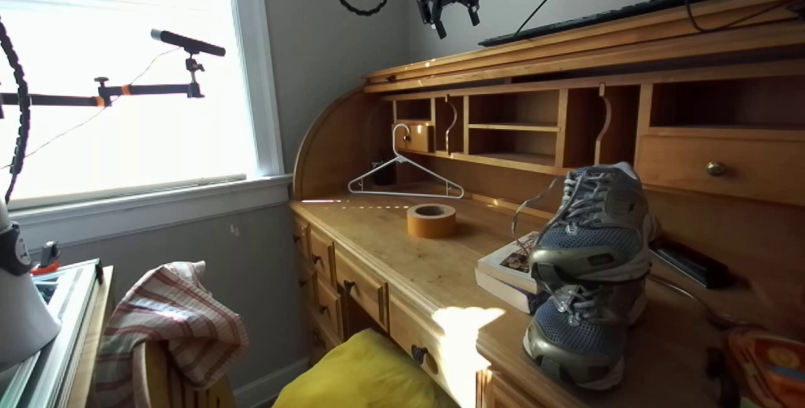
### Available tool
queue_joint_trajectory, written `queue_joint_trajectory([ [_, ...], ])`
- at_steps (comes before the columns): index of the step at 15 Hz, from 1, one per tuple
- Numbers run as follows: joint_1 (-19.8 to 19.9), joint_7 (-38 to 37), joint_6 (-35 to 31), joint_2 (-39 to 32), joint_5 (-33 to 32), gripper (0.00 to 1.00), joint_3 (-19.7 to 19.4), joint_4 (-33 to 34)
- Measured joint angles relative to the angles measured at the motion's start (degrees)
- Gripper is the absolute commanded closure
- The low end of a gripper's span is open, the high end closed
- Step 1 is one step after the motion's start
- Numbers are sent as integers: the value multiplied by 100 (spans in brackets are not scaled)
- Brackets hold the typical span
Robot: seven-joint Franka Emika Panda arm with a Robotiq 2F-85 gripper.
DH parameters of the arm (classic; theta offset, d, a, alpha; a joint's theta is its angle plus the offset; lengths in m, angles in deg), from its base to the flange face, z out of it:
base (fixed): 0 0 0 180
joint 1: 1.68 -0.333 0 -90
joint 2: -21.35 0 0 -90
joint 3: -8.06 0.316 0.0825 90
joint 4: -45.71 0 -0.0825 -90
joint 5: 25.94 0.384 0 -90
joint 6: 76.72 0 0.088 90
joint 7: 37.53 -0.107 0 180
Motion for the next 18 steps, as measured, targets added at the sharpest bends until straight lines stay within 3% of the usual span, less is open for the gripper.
queue_joint_trajectory([
  [1, 6, 58, -41, -99, 42, 9, 9, 77],
  [2, 9, 106, -68, -196, 76, 28, 23, 163],
  [11, 3, 414, -489, -669, 126, 98, 206, 766],
  [18, 130, 499, -602, -912, 195, 100, 206, 954],
])
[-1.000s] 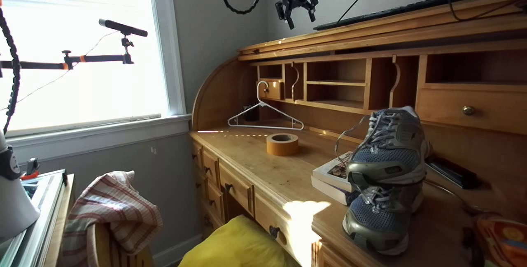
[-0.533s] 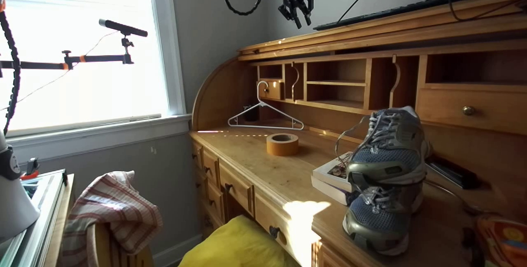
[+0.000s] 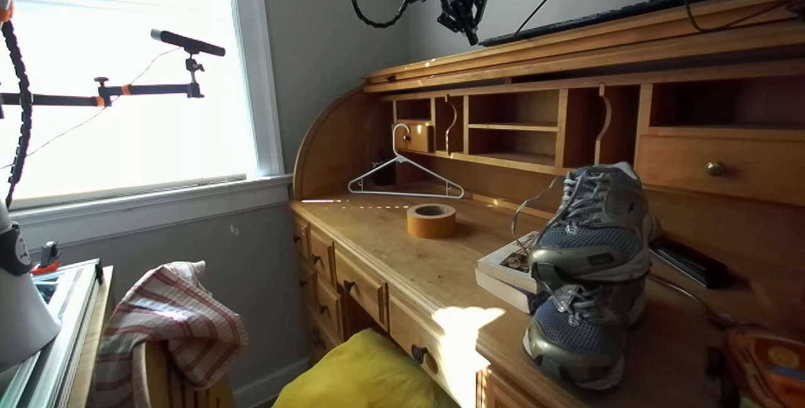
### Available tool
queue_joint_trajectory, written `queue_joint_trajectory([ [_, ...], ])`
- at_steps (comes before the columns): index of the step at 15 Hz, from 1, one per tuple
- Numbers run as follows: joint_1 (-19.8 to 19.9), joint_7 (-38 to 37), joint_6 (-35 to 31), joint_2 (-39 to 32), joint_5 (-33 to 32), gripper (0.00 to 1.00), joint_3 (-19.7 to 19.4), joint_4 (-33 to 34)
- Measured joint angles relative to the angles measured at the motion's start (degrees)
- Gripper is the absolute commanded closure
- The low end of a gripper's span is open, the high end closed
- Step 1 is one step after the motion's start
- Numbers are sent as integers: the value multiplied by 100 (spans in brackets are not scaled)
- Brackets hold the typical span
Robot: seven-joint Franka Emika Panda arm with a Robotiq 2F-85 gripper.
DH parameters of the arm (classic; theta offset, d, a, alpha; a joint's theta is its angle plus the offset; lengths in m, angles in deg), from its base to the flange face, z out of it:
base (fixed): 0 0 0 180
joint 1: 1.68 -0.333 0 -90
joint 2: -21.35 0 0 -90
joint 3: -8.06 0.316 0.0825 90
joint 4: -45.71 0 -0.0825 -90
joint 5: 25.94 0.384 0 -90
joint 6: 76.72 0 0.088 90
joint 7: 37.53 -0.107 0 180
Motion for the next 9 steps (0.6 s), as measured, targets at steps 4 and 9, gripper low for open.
queue_joint_trajectory([
  [4, 32, 50, -98, -86, 0, 100, 0, 84],
  [9, 65, 60, -137, -98, 0, 100, 0, 118],
])
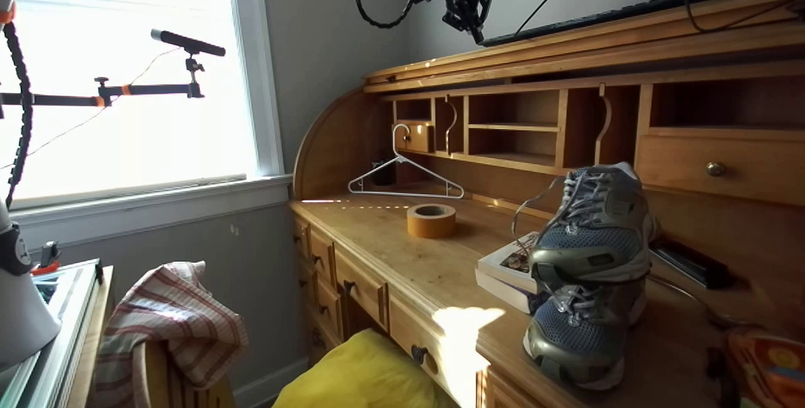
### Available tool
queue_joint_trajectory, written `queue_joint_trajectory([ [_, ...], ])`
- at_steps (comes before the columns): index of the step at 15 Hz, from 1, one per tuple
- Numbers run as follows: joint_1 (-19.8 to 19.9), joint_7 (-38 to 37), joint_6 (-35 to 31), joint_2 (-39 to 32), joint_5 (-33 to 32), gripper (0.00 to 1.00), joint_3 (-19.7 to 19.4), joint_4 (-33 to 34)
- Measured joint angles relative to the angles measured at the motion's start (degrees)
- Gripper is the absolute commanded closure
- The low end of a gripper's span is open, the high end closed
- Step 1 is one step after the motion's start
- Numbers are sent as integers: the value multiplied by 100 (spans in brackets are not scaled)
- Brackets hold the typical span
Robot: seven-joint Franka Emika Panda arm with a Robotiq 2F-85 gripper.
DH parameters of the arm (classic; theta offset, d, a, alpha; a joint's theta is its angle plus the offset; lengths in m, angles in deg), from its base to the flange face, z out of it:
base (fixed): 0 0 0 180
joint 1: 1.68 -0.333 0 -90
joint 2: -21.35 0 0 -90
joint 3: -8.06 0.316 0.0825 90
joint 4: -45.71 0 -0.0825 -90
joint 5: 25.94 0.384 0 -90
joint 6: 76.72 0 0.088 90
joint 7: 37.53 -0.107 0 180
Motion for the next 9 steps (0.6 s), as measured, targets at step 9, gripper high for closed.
queue_joint_trajectory([
  [9, 113, 0, 2, -7, 0, 100, -5, 0],
])
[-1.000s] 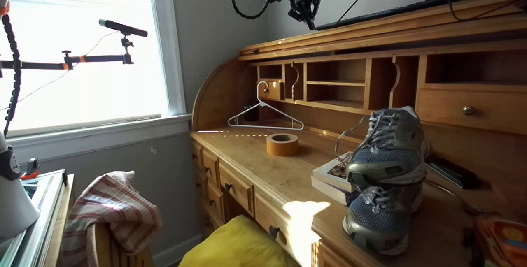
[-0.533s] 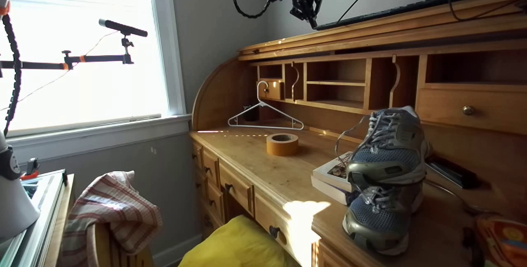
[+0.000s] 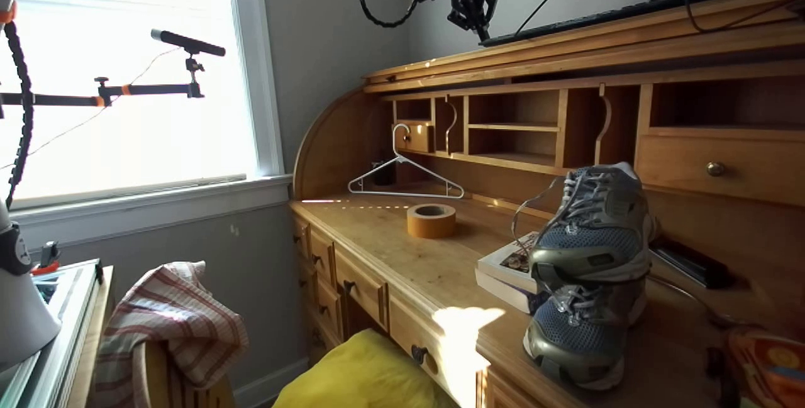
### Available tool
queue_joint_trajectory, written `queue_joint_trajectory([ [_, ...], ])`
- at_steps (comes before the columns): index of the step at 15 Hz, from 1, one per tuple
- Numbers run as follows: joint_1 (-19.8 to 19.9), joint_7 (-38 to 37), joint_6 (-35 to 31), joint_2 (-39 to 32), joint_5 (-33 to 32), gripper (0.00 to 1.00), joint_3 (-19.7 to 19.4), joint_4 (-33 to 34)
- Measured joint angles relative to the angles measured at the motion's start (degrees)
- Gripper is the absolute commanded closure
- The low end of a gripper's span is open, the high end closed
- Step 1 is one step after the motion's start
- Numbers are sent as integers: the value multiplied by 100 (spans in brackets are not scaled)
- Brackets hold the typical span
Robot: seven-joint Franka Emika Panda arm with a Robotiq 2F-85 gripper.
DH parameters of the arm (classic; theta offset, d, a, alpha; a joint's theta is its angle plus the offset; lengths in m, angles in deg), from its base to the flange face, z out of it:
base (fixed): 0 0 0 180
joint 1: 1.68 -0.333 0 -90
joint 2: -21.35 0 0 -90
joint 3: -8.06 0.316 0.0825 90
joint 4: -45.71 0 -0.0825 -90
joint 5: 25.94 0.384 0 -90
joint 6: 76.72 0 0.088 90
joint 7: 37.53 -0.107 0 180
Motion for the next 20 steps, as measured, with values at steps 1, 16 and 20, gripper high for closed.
queue_joint_trajectory([
  [1, 6, 0, 0, 0, 0, 100, 0, 1],
  [16, 15, -1, 12, -103, 3, 100, 77, 28],
  [20, 14, -3, 21, -121, 3, 100, 76, 82],
])
